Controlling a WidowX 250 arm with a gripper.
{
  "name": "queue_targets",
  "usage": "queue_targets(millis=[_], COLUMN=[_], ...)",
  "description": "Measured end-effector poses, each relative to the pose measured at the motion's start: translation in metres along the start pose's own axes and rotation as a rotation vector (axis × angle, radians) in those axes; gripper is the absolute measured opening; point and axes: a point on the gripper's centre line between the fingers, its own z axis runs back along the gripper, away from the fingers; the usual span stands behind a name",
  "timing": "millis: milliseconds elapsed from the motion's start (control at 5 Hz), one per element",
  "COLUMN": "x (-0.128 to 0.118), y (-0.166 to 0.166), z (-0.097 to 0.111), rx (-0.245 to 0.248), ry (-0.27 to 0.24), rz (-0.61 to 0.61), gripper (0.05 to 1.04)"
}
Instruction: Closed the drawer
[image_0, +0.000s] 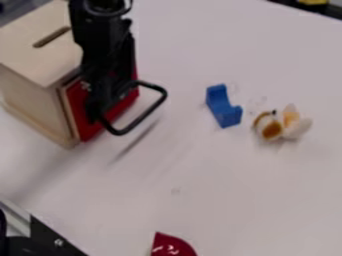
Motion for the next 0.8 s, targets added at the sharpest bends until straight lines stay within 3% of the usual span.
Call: queue_targets(millis=[400, 800], x=[0.0136, 0.0045], y=[-0.0051, -0.0069], z=[0.0032, 0.0104], rx=[0.003, -0.023], ry=[-0.027, 0.003], rz=[-0.005, -0.012], gripper=[0.982, 0.982])
